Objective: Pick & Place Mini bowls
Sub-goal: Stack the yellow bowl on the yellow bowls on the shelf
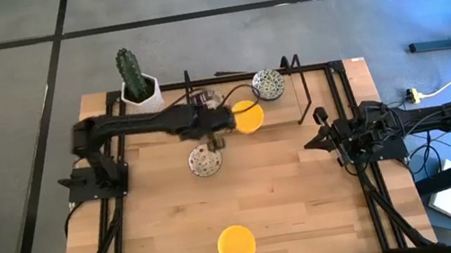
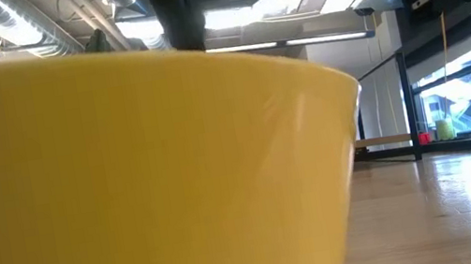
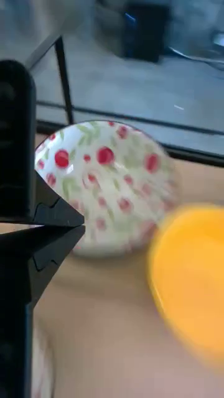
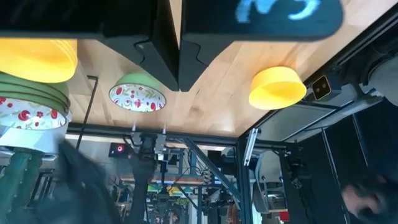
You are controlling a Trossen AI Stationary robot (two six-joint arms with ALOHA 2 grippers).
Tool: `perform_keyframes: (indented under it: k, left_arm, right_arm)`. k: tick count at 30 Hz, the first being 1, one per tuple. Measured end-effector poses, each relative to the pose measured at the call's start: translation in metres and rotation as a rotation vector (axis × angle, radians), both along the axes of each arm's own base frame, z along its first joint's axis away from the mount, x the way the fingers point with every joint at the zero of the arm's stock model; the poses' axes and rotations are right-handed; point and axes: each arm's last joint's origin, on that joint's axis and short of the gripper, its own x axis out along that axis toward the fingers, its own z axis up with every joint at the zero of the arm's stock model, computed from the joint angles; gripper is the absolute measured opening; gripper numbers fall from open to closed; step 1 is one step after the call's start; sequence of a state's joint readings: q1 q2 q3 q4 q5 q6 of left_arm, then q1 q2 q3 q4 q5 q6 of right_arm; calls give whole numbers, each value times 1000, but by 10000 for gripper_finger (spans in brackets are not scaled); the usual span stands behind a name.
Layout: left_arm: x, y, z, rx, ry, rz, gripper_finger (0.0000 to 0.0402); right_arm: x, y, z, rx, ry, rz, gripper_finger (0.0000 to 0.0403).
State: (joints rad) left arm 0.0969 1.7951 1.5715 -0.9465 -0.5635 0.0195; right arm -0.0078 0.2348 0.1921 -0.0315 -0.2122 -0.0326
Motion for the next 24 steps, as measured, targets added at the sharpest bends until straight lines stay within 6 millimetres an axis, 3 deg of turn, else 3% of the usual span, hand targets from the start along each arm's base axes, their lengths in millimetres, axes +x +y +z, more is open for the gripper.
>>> perform_keyframes:
  k: [4,8,10,12,15,21,24]
  left_arm:
    - [-36,-56,60,7,-197,-154,1]
    - [-104,-102,113,-2,-509,-301,2]
    - [-139,-112,123,-93,-690,-375,1]
    - [-167,-119,111,-178,-775,-452,1]
    - [-196,-124,73,-217,-802,-521,3]
    - [-208,-130,-19,-40,-929,-655,2]
    - [-209,-123,-54,22,-991,-687,2]
  right_arm:
    - [0,0,-1,3,14,-1,7]
    - [0,0,-2,3,17,-1,7]
    - [0,0,-1,3,16,-1,7]
    - [0,0,-1,5,17,-1,7]
    - [0,0,-2,6,23,-2,7]
    - [0,0,-1,9,10,-4,7]
    - [0,0,-2,8,12,-4,7]
